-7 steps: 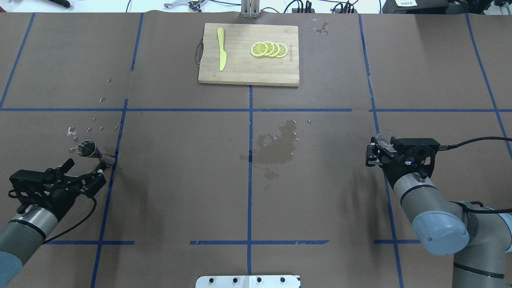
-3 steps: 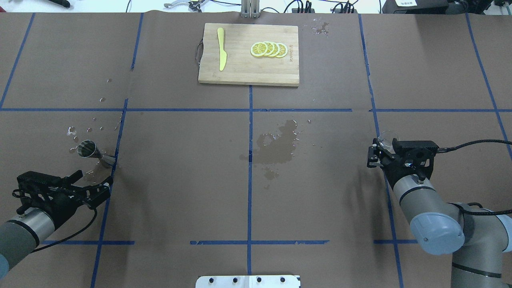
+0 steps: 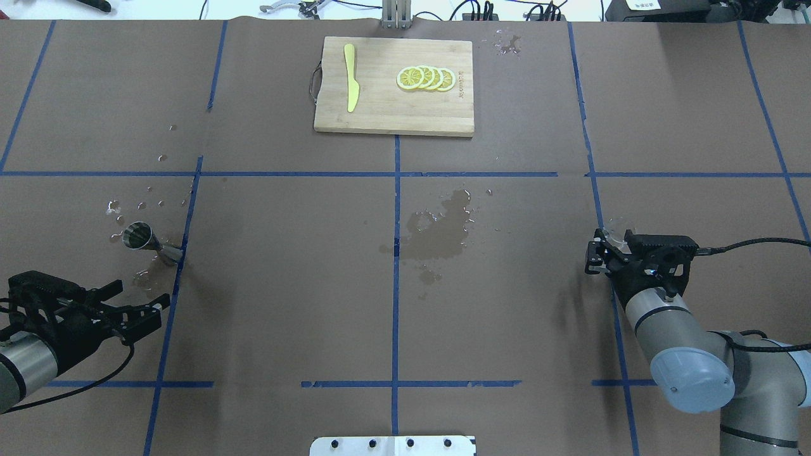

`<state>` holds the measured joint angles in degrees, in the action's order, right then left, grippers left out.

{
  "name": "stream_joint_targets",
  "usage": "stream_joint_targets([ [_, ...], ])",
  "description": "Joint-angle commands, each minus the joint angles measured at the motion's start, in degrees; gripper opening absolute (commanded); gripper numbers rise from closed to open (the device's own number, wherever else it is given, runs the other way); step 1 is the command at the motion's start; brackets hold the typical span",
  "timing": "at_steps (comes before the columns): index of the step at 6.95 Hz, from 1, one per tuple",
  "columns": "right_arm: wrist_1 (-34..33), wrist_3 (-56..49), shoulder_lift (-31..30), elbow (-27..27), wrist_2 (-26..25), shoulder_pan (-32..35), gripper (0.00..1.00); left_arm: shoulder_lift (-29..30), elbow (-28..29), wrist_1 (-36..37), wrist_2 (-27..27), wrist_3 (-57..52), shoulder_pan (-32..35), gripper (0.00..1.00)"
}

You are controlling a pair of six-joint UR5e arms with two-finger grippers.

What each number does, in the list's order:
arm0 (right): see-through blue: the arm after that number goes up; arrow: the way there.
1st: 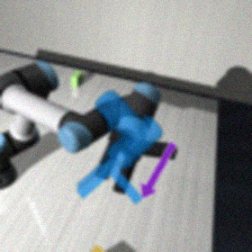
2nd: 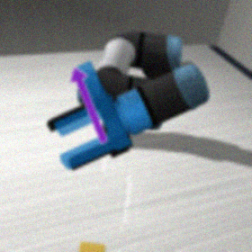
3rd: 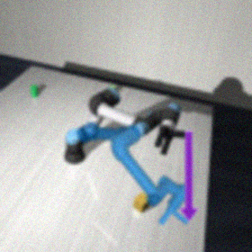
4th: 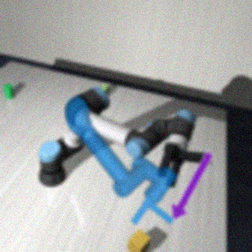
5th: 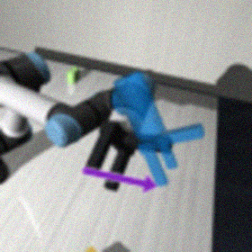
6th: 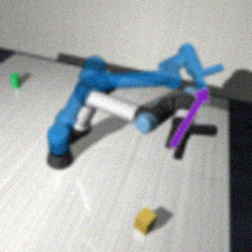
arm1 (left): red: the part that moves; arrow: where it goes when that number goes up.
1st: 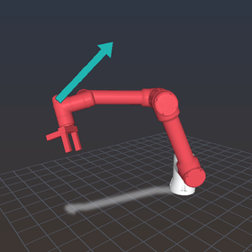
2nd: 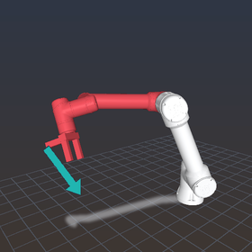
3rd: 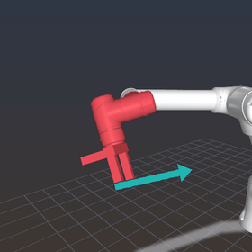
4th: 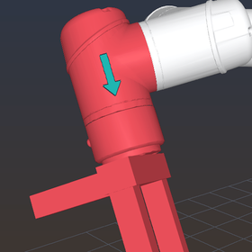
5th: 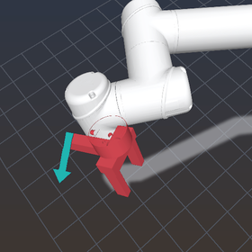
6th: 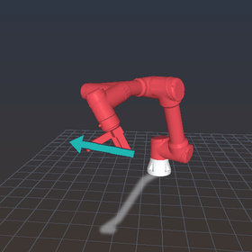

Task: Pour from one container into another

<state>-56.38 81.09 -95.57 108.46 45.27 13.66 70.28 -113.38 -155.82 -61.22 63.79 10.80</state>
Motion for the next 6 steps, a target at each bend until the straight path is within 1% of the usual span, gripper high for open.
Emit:
stream_joint_targets([
  [1, 0.0, 1.4, -1.0, -1.9, -0.9, -2.2, 0.0, -2.2, -4.0, 1.1, -11.9, -1.1, 5.6, 1.0],
  [2, 0.0, 2.5, -1.0, -1.9, -1.1, -2.7, 0.0, -2.2, -4.3, 1.6, -14.6, -1.7, 7.1, 1.0],
  [4, 0.0, 2.6, -1.6, -2.0, -1.2, -2.9, 0.0, -2.2, -4.3, 1.7, -15.2, -2.5, 7.8, 1.0],
  [5, 0.1, 2.6, -1.9, -1.9, -1.2, -2.9, 0.1, -2.2, -4.5, 1.7, -15.3, -2.6, 7.9, 1.0],
  [6, 0.1, 2.6, -2.0, -2.0, -1.2, -2.9, 0.34, -2.2, -4.7, 1.8, -17.3, -2.6, 8.5, 1.0],
])
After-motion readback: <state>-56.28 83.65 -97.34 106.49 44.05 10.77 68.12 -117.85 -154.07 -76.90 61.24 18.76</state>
